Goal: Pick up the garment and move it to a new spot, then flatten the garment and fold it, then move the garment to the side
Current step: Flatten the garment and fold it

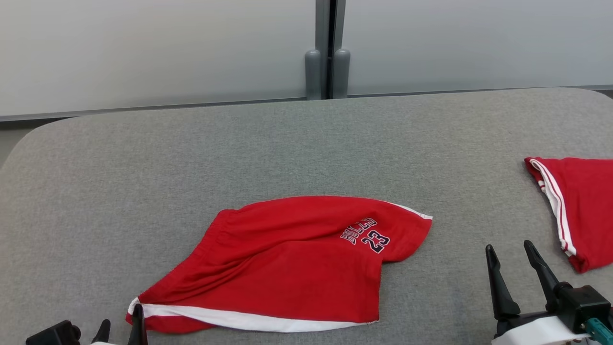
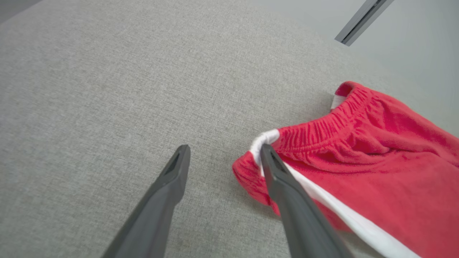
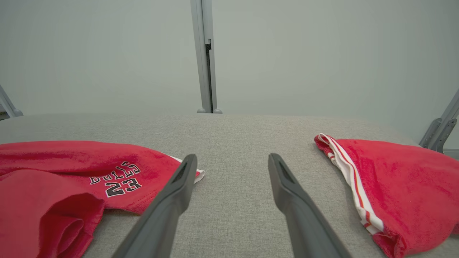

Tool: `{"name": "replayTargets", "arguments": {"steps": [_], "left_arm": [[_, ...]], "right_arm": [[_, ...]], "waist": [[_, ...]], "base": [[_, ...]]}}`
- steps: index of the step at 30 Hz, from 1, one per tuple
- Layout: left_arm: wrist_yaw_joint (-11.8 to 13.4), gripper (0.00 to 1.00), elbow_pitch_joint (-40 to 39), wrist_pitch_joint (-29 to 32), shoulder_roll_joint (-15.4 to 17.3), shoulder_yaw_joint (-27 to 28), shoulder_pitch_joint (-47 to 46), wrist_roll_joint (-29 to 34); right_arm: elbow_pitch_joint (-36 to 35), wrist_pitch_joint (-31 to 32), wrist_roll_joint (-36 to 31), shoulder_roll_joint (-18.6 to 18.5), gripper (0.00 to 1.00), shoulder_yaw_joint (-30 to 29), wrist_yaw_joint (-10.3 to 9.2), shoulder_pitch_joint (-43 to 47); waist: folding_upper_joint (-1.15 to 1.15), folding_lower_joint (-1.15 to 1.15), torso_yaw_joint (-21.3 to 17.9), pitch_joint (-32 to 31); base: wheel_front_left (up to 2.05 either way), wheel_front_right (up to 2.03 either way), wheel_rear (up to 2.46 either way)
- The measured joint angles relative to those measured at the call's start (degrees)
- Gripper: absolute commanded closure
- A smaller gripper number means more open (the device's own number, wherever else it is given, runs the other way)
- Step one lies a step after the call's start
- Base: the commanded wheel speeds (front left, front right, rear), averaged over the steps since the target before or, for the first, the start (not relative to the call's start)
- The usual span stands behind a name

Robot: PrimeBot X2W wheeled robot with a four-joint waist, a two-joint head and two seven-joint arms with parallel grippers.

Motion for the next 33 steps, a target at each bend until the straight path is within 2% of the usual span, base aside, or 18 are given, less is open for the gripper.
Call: {"name": "replayTargets", "arguments": {"steps": [3, 6, 10, 12, 14, 18, 21, 23, 25, 28, 33], "left_arm": [[5.1, 0.00, -5.7, 0.4, 2.7, -0.3, 0.8, 3.0], [9.2, 0.00, -11.0, 2.1, 3.3, -0.1, 3.2, 2.7], [11.0, 0.00, -13.3, 2.6, 3.4, 1.6, 9.2, -0.2], [11.8, 0.00, -15.5, -1.4, 5.1, 4.7, 10.5, 1.2], [11.9, 0.00, -17.9, -1.7, 7.4, 3.3, 10.4, 4.3], [7.8, 0.00, -22.9, 2.9, 10.0, -5.2, 4.2, 9.9], [3.5, 0.00, -21.8, 9.5, 6.1, -14.9, -4.3, 13.7], [1.0, 0.00, -17.8, 13.3, 1.6, -20.4, -9.2, 14.9], [-1.6, 0.00, -12.0, 17.1, -1.3, -25.4, -13.1, 17.1], [-4.1, 0.00, -3.7, 19.0, -5.0, -28.5, -16.2, 17.9], [-7.4, 0.00, 5.3, 18.9, -7.6, -30.3, -19.5, 18.4]], "right_arm": [[0.0, 0.0, 0.0, 0.0, 0.00, 0.1, 0.00, 0.3], [0.1, 0.0, 0.0, 0.0, 0.00, 0.5, 0.00, 0.3], [0.0, 0.0, 0.5, 0.0, 0.00, 0.5, 0.00, 0.3], [0.0, 0.0, 0.4, 0.0, 0.00, 0.4, 0.00, 0.6], [0.0, 0.0, 0.3, 0.0, 0.00, 0.3, 0.00, 0.9], [0.0, 0.0, 0.0, 0.0, 0.00, 0.3, 0.00, 0.8], [0.0, 0.0, 0.0, 0.0, 0.00, 0.7, 0.00, -0.1], [0.0, 0.0, 0.0, 0.0, 0.00, 1.0, 0.00, -1.1], [0.0, 0.0, 0.1, 0.0, 0.00, 1.8, 0.00, -2.1], [0.1, 0.0, 0.5, 0.1, 0.00, 2.1, 0.00, -2.8], [0.2, 0.0, 0.6, 0.0, 0.00, 1.3, 0.00, -2.7]], "waist": [[0.00, 0.00, -1.3, -0.1], [0.00, 0.00, -2.8, -0.3], [0.00, 0.00, -5.0, -0.8], [0.00, 0.00, -6.1, -1.0], [0.00, 0.00, -6.4, -1.0], [0.00, 0.00, -6.4, -0.6], [0.00, 0.00, -6.4, 0.3], [0.00, 0.00, -6.5, 1.1], [0.00, 0.00, -6.8, 1.8], [0.00, 0.00, -8.0, 2.3], [0.00, 0.00, -9.6, 3.0]], "base": [[0.00, 0.00, 0.00], [0.00, 0.00, 0.00], [0.00, 0.00, 0.00], [0.00, 0.00, 0.00], [0.00, 0.00, 0.00], [0.00, 0.00, 0.00], [0.00, 0.00, 0.00], [0.00, 0.00, 0.00], [0.00, 0.00, 0.00], [0.00, 0.00, 0.00], [0.00, 0.00, 0.00]]}}
